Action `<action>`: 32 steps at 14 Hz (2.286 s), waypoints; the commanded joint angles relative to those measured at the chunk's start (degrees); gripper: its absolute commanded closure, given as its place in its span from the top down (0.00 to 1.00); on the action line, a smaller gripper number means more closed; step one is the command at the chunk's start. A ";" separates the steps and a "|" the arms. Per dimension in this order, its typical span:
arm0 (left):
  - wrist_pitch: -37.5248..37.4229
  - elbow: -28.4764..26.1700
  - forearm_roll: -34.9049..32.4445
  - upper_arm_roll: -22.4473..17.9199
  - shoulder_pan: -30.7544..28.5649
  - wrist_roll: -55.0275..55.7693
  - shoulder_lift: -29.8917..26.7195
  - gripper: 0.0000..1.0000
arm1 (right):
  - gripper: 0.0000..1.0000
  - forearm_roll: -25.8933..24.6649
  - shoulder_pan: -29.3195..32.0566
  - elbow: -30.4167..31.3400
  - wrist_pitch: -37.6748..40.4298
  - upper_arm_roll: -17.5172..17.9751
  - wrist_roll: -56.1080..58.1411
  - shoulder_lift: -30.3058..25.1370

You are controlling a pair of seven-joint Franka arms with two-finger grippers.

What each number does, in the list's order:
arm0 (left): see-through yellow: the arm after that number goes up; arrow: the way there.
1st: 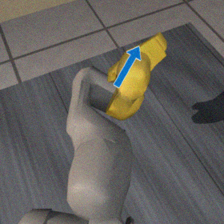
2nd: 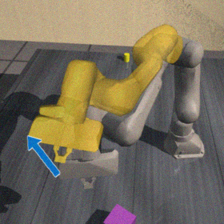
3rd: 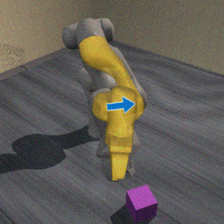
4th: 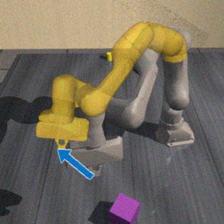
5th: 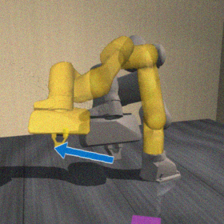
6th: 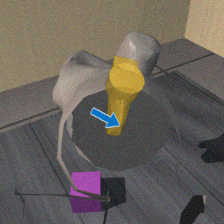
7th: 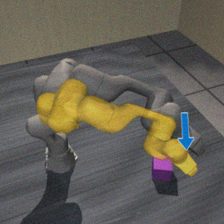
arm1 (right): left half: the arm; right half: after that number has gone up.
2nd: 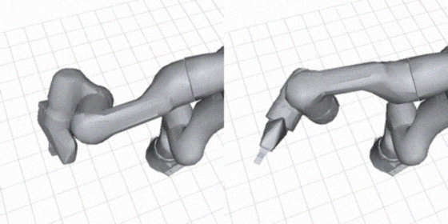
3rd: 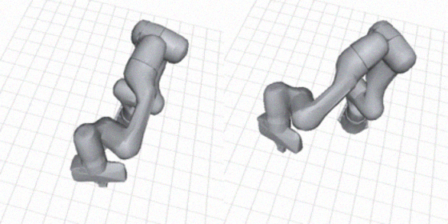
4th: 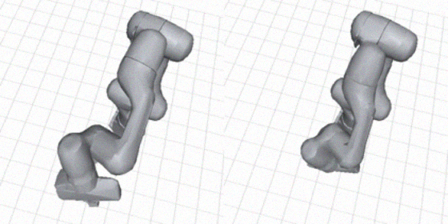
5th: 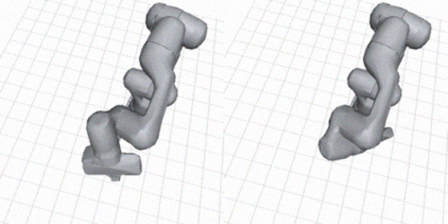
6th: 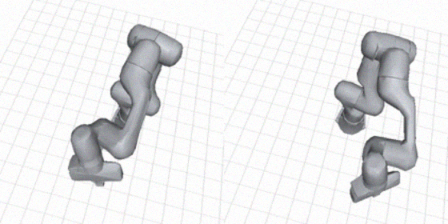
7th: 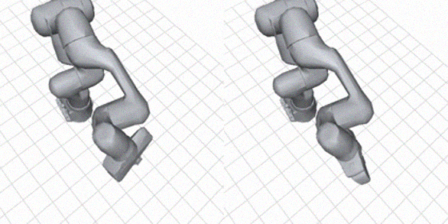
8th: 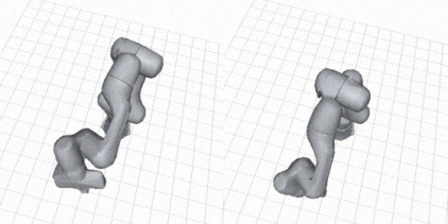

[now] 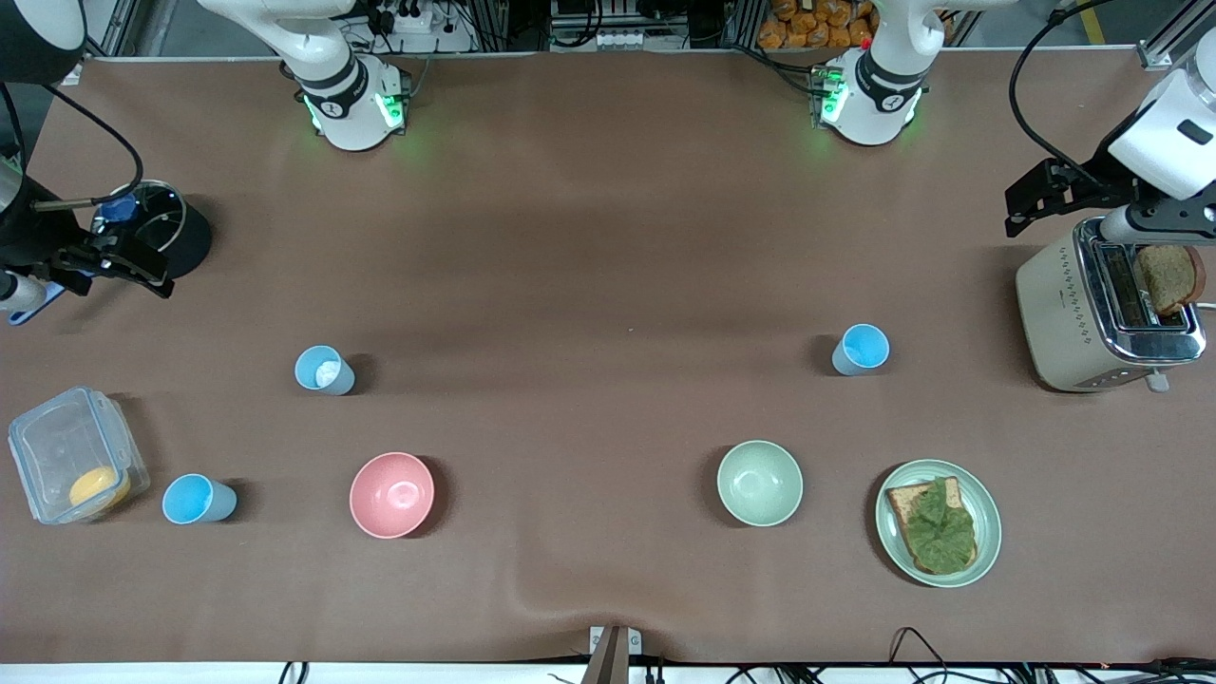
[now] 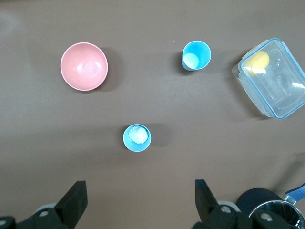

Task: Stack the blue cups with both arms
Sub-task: 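Move the left gripper down toward the blue cup beside the toaster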

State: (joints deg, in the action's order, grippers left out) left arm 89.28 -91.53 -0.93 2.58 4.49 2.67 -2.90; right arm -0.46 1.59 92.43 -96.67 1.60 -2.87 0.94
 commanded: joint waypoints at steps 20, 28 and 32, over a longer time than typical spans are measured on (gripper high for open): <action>16.88 -10.23 0.75 0.06 -0.44 1.19 13.88 1.00 | 1.00 0.10 -0.01 -0.23 2.72 0.33 0.15 -1.20; 26.73 -16.40 0.31 -0.12 -0.53 1.28 16.69 1.00 | 1.00 0.10 -0.19 -0.32 3.07 0.42 0.14 -1.29; 27.09 -16.31 0.22 -0.20 -2.55 1.19 17.13 1.00 | 1.00 0.19 -0.19 -0.41 2.63 0.42 0.06 -1.03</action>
State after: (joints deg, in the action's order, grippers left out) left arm 115.43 -107.57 -0.93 2.15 2.98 3.05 14.36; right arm -0.43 1.48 92.10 -94.27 1.92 -2.61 0.56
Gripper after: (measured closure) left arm 0.000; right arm 0.000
